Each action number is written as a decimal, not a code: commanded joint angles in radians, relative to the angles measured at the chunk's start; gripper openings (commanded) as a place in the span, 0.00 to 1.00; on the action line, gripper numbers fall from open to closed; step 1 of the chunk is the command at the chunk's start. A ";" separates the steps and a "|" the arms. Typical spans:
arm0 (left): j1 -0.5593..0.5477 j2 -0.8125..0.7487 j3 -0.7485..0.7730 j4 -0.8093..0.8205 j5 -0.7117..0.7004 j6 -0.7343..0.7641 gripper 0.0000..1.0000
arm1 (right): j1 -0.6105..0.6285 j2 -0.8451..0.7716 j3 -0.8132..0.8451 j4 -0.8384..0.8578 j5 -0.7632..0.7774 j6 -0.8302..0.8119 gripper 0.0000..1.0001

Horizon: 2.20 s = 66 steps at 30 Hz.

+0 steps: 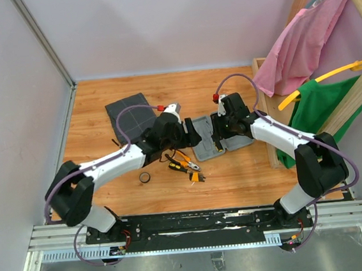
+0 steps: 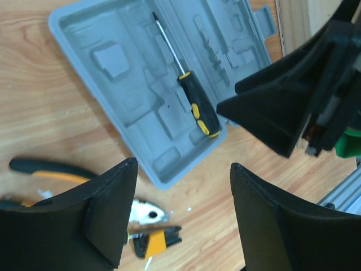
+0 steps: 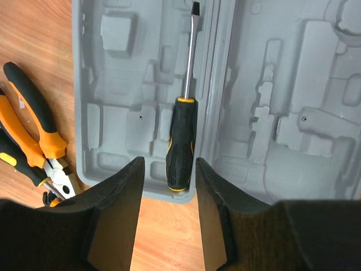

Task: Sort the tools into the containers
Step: Adjust the screwdriver in the storage box.

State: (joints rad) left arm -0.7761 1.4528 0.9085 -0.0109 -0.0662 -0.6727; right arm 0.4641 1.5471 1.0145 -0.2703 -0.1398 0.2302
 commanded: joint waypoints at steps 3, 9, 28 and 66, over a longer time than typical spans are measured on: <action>0.033 0.185 0.134 0.138 0.142 0.032 0.64 | -0.018 -0.004 -0.008 0.036 -0.030 0.022 0.42; 0.054 0.305 0.176 0.177 0.167 0.018 0.57 | -0.018 0.054 0.027 0.024 -0.031 0.001 0.32; 0.097 0.479 0.201 0.219 0.186 -0.006 0.47 | -0.018 0.140 0.062 0.029 -0.044 -0.006 0.31; 0.106 0.531 0.238 0.128 0.101 -0.016 0.41 | 0.004 0.153 -0.023 -0.106 0.054 -0.091 0.20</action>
State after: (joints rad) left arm -0.6815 1.9705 1.1339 0.1677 0.0654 -0.7044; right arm 0.4675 1.6985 1.0401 -0.2569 -0.1307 0.1566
